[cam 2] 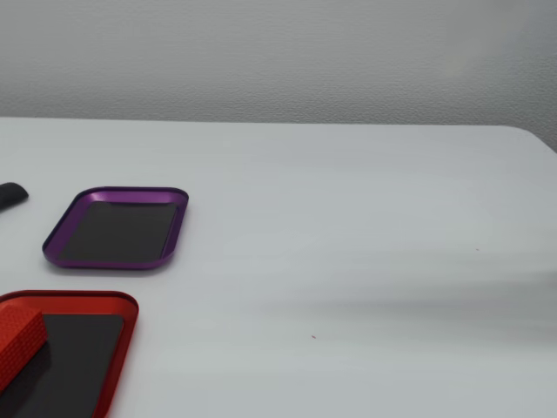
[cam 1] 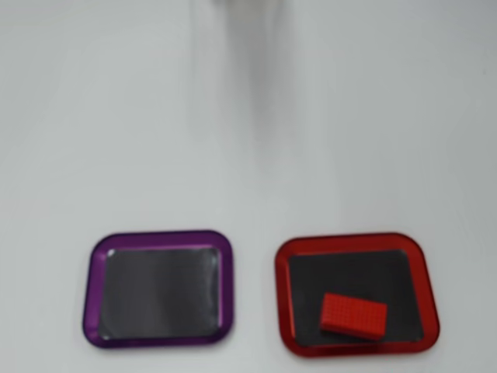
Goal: Grasp a red block and put it in the left red dish.
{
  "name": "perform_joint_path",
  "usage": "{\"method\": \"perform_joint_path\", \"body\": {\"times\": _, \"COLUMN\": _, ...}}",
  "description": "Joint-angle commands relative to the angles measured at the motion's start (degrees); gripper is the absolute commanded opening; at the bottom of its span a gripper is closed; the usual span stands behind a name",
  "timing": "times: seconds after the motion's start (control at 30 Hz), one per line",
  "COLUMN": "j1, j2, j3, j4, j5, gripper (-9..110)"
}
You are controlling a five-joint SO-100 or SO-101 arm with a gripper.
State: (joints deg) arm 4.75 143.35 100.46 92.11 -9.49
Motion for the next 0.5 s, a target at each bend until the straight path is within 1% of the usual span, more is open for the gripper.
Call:
{"method": "perform_joint_path", "body": {"times": 0.0, "j1": 0.4, "j2": 11.1, "j3": 9.4, "j4": -6.3, "j5": 1.8, "gripper": 32}}
{"method": "perform_joint_path", "body": {"times": 0.13, "j1": 0.4, "j2": 23.1, "j3": 26.2, "j4": -13.4, "j5": 6.1, "gripper": 32}}
{"method": "perform_joint_path", "body": {"times": 0.3, "j1": -0.3, "j2": 36.8, "j3": 40.7, "j4": -13.9, "j5": 12.9, "gripper": 32}}
{"method": "perform_joint_path", "body": {"times": 0.4, "j1": -0.3, "j2": 43.1, "j3": 47.3, "j4": -13.8, "j5": 14.0, "gripper": 31}}
{"method": "perform_joint_path", "body": {"times": 0.47, "j1": 0.0, "j2": 45.8, "j3": 49.8, "j4": -13.8, "j5": 13.8, "gripper": 28}}
